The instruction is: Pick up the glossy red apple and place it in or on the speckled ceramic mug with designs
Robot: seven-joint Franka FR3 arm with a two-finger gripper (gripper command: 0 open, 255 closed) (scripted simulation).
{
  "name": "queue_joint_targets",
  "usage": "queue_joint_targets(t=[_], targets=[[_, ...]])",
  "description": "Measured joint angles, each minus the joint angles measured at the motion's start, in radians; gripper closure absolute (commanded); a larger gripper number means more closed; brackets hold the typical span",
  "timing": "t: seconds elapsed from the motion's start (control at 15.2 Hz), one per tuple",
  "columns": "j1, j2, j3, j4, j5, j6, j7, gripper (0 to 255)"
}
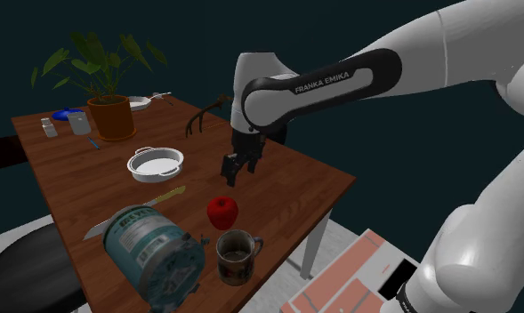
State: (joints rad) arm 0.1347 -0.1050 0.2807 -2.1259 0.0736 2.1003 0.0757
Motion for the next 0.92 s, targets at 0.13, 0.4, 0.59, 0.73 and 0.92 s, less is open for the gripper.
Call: queue_joint_targets(t=[0.13,0.4,0.59,0.73,0.92], targets=[[0.012,0.068,0.017,0.044,-0.015,0.023,0.024,0],[0.028,0.159,0.034,0.092,-0.04,0.063,0.05,0],[0.032,0.184,0.036,0.078,-0.048,0.101,0.059,0],[0.034,0.202,0.037,0.072,-0.055,0.124,0.065,0],[0.036,0.211,0.037,0.064,-0.059,0.142,0.068,0]])
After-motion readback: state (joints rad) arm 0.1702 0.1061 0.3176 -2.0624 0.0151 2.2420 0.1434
